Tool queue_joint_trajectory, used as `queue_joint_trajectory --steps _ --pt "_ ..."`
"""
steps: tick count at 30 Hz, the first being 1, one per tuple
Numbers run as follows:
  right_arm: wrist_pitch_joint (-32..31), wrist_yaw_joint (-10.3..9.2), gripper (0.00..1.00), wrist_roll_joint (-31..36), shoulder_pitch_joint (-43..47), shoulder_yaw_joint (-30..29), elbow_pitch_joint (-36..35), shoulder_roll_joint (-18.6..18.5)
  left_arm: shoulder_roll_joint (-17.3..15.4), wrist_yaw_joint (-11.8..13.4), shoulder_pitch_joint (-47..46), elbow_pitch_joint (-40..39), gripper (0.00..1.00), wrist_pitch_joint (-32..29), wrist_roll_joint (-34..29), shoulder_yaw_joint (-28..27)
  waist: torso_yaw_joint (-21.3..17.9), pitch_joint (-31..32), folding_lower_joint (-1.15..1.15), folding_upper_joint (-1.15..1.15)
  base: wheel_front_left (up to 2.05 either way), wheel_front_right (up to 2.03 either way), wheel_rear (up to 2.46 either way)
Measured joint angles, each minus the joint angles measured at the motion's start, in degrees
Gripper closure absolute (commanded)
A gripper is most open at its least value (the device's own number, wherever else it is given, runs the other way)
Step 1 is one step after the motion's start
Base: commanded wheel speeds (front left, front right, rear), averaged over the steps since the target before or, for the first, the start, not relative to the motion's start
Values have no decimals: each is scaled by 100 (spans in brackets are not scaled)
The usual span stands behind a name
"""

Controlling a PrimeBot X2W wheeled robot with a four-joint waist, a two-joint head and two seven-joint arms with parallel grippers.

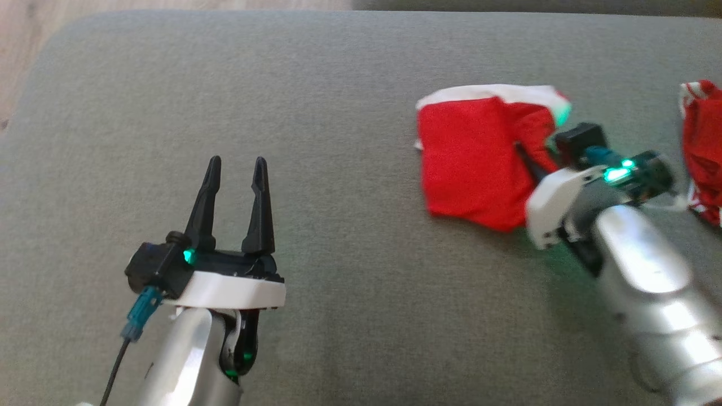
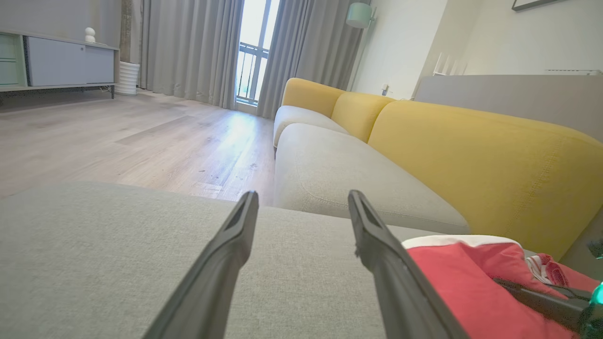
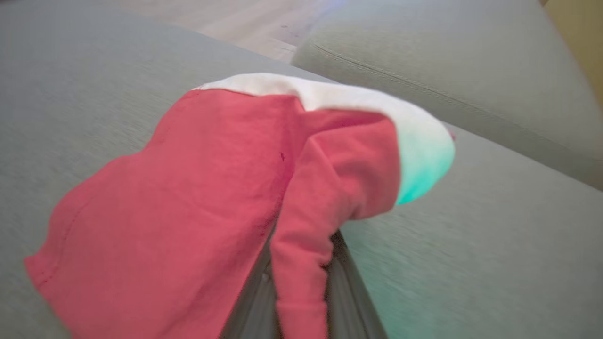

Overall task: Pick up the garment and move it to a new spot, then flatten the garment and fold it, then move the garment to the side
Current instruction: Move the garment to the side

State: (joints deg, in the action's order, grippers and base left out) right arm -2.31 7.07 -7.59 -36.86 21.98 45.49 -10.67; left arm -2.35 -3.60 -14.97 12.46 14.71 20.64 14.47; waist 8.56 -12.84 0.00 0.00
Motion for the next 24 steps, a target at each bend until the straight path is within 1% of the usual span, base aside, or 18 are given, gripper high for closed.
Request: queue_joint_trajectory --steps 3,10,14,16,18,20,24 --pt "-291 0 100 -156 1 356 -375 -630 0 0 4 -10 0 0 0 0 -138 29 0 0 0 0 0" --pt "-1050 0 100 -1050 1 1099 -1279 -2364 -1 -2 11 -41 0 0 -1 3 -307 -53 0 0 0 0 0" --pt "-1439 0 100 -1412 1 1307 -1455 -3414 -1 -32 5 -66 0 0 5 31 -309 -194 0 0 0 0 0" --pt "-1549 0 100 -1491 -1 1334 -1494 -3850 -1 -45 -8 -81 0 0 5 56 -296 -284 0 0 0 0 0" --pt "-1644 0 100 -1524 -5 1340 -1503 -4197 0 -46 -35 -89 0 0 5 105 -272 -387 0 0 0 0 0" --pt "-1712 0 100 -1566 -13 1338 -1477 -4432 -1 -48 -82 -88 0 0 7 144 -238 -490 0 0 0 0 0" --pt "-1747 1 100 -1613 -13 1277 -1267 -4688 -1 -48 -237 -88 0 0 69 191 -152 -670 1 0 0 0 0"
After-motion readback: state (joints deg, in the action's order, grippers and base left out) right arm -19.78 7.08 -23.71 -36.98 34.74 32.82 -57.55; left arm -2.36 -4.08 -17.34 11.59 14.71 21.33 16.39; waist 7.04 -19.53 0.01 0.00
